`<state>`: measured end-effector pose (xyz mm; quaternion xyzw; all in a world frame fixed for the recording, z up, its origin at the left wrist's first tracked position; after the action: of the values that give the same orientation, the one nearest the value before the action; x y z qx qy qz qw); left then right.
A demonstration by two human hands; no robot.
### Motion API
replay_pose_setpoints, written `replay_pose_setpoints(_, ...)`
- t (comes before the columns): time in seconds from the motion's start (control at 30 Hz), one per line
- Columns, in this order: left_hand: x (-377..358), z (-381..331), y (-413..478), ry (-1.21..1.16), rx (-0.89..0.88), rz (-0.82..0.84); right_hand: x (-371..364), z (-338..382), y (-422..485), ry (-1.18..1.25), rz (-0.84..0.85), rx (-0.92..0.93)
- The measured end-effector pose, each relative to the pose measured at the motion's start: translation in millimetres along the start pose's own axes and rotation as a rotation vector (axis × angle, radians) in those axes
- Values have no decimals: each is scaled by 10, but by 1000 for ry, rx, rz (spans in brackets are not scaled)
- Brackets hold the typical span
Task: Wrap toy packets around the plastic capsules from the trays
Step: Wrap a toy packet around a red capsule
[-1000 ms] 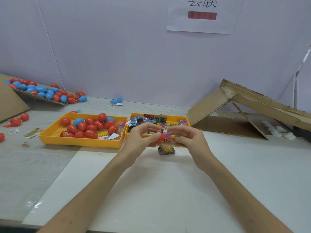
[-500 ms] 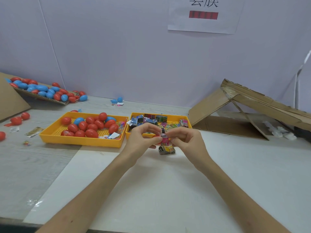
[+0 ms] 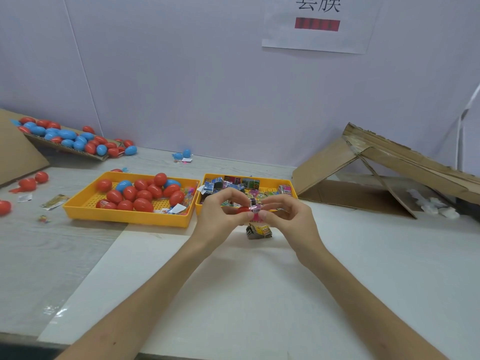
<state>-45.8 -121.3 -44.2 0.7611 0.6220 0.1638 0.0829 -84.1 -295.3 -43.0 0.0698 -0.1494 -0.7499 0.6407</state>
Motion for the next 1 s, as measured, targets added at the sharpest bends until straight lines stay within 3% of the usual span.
replay_pose_setpoints(0.5,-36,-43,-26,-78,-3,109,34,-23,10,33,-40,18)
replay_pose_setpoints(1.0,-52,39,-16,24,-78,59,16,-25,3,132,-18,-2)
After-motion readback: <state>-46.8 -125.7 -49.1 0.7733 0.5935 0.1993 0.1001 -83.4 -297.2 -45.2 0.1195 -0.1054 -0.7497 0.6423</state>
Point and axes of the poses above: each hand's wrist, its own y-axis towards the middle knuckle, its own x-axis out of the back of the hand, z = x × y, the point moved 1 cm from there along y, towards the middle knuckle
